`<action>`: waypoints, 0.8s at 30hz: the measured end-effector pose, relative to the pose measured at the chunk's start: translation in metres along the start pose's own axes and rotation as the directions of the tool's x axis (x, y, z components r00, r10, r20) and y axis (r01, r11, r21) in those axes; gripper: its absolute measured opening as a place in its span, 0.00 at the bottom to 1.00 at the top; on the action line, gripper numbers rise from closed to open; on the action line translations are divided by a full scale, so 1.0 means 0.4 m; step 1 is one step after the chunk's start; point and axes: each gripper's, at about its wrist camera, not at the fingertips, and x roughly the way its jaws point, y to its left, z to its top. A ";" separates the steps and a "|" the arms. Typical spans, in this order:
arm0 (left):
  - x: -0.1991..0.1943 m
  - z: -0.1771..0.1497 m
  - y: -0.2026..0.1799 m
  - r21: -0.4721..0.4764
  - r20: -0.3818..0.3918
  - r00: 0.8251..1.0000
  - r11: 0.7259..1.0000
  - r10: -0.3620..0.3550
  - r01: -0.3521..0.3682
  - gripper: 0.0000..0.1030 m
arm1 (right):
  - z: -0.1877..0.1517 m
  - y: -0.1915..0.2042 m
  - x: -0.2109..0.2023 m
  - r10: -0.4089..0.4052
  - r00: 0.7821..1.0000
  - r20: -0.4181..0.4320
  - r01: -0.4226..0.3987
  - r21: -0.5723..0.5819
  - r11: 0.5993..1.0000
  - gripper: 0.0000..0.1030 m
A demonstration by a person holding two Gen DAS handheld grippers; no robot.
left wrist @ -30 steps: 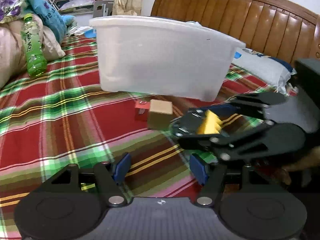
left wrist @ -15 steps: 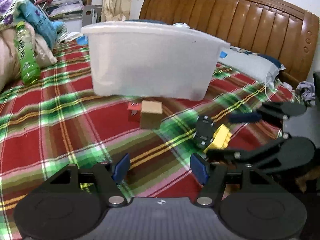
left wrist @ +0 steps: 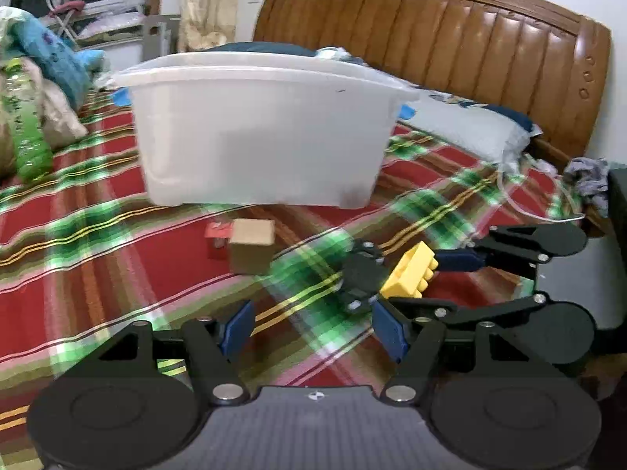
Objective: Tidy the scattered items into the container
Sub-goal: 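Grasp the small black car with the left tool while the right tool grasps the yellow brick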
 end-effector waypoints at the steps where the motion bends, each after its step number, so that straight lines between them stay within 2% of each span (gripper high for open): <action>1: 0.004 0.004 -0.008 0.013 0.000 1.000 1.000 -0.006 0.006 0.68 | -0.001 -0.007 -0.003 -0.016 1.000 -0.004 0.016 -0.007 1.000 0.50; 6: 0.043 0.024 -0.050 0.050 0.020 0.998 0.997 -0.060 0.059 0.67 | -0.011 -0.066 -0.003 -0.060 0.998 -0.025 0.061 0.052 0.997 0.51; 7: 0.055 0.029 -0.058 0.060 0.020 0.997 0.995 -0.078 0.076 0.64 | -0.013 -0.077 -0.003 -0.058 0.998 -0.026 0.060 0.076 0.995 0.51; 8: 0.071 0.033 -0.066 0.070 0.007 0.996 0.993 -0.091 0.091 0.52 | -0.013 -0.087 -0.005 -0.049 0.999 -0.023 0.051 0.105 0.993 0.51; 10: 0.101 0.041 -0.082 0.100 -0.036 0.997 0.993 -0.063 0.066 0.40 | -0.010 -0.096 -0.010 -0.040 0.999 -0.012 0.041 0.129 0.991 0.51; 12: 0.121 0.042 -0.086 0.110 -0.058 0.998 0.993 -0.037 0.044 0.37 | -0.005 -0.091 -0.009 -0.044 0.999 -0.011 0.045 0.112 0.993 0.51; 13: 0.126 0.040 -0.085 0.106 -0.067 0.997 0.994 -0.028 0.035 0.32 | -0.004 -0.086 -0.006 -0.044 0.999 -0.015 0.046 0.099 0.994 0.51; 16: 0.119 0.029 -0.085 0.116 -0.072 0.997 0.993 0.007 0.001 0.31 | -0.003 -0.077 -0.002 -0.036 0.999 -0.020 0.038 0.085 0.996 0.51; 24: 0.035 0.068 -0.069 0.154 0.006 0.998 0.986 0.061 -0.061 0.31 | 0.028 -0.062 -0.011 -0.034 0.999 0.011 0.033 0.081 0.996 0.51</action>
